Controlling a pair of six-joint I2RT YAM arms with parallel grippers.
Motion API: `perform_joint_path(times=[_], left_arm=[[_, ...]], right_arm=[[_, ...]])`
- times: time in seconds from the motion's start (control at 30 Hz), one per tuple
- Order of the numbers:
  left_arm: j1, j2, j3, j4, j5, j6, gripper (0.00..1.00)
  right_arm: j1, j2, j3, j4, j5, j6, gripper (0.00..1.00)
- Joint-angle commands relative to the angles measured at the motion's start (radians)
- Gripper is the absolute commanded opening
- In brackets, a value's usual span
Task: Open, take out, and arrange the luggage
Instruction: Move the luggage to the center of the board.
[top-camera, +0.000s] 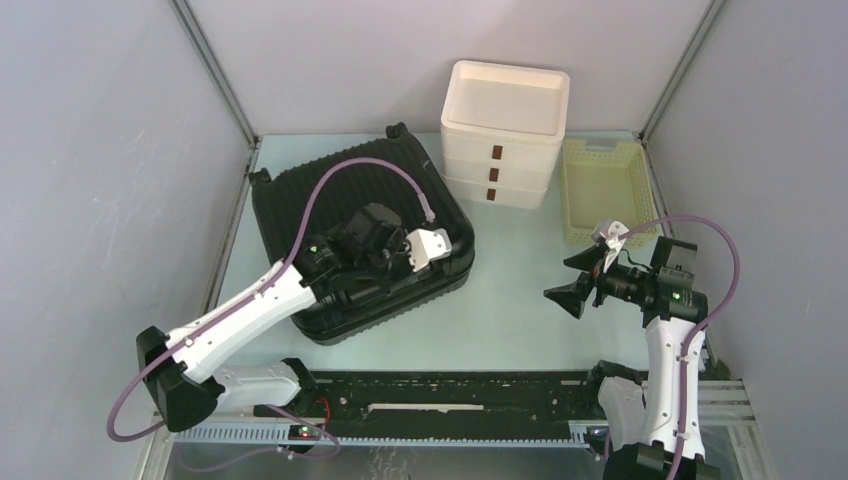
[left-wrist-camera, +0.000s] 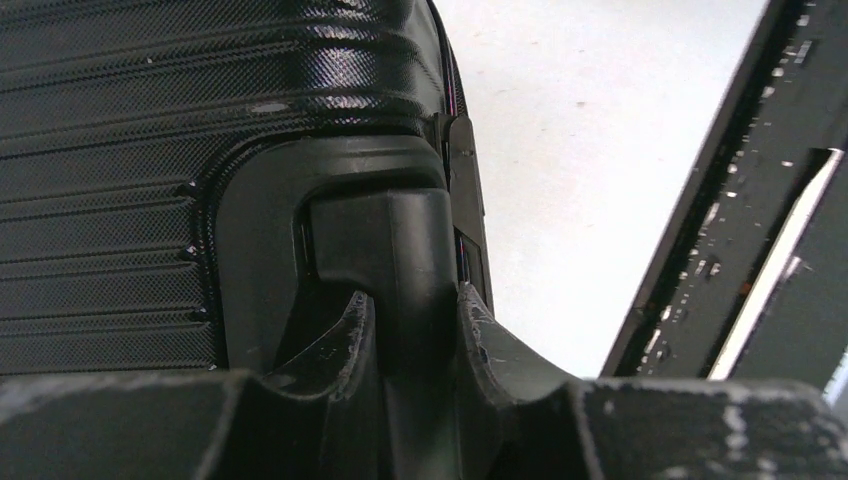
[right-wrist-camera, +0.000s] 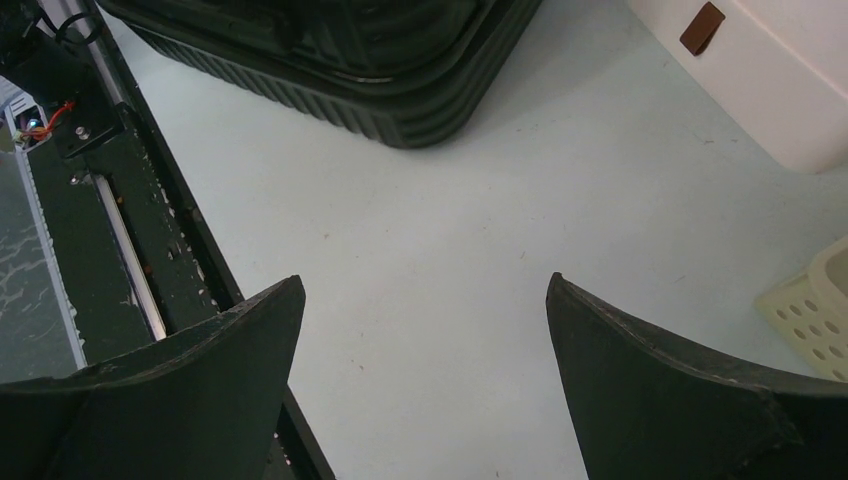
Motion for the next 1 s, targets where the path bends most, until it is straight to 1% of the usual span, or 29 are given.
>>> perform_joint_path(times=[0.0, 0.33, 0.57, 0.67, 0.77, 0.83, 0.97], left_arm=[[-0.125, -0.003, -0.055, -0.105, 0.265, -0.007, 0.00], [-0.202, -0.060, -0.106, -0.124, 0.301, -0.078, 0.00], [-0.208, -0.124, -0.154, -0.123, 0.349, -0.116, 0.00], [-0.208, -0.142, -0.166, -0.129, 0.345, -0.139, 0.00], [-0.208, -0.156, -0.169, -0.122, 0.313, -0.167, 0.02], [-0.208, -0.161, -0.164, -0.116, 0.283, -0.184, 0.08], [-0.206, -0.176, -0.139, -0.102, 0.194, -0.226, 0.25]], right_arm=[[0.007, -0.001, 0.017, -0.013, -0.014, -0.025, 1.00], [0.024, 0.007, 0.017, -0.012, -0.008, -0.026, 1.00], [0.050, 0.017, 0.010, -0.020, -0.010, -0.050, 1.00], [0.069, 0.016, 0.006, -0.021, -0.011, -0.061, 1.00], [0.087, 0.018, 0.005, -0.021, -0.007, -0.069, 1.00], [0.097, 0.020, 0.004, -0.022, -0.004, -0.072, 1.00], [0.108, 0.018, 0.002, -0.022, -0.004, -0.075, 1.00]])
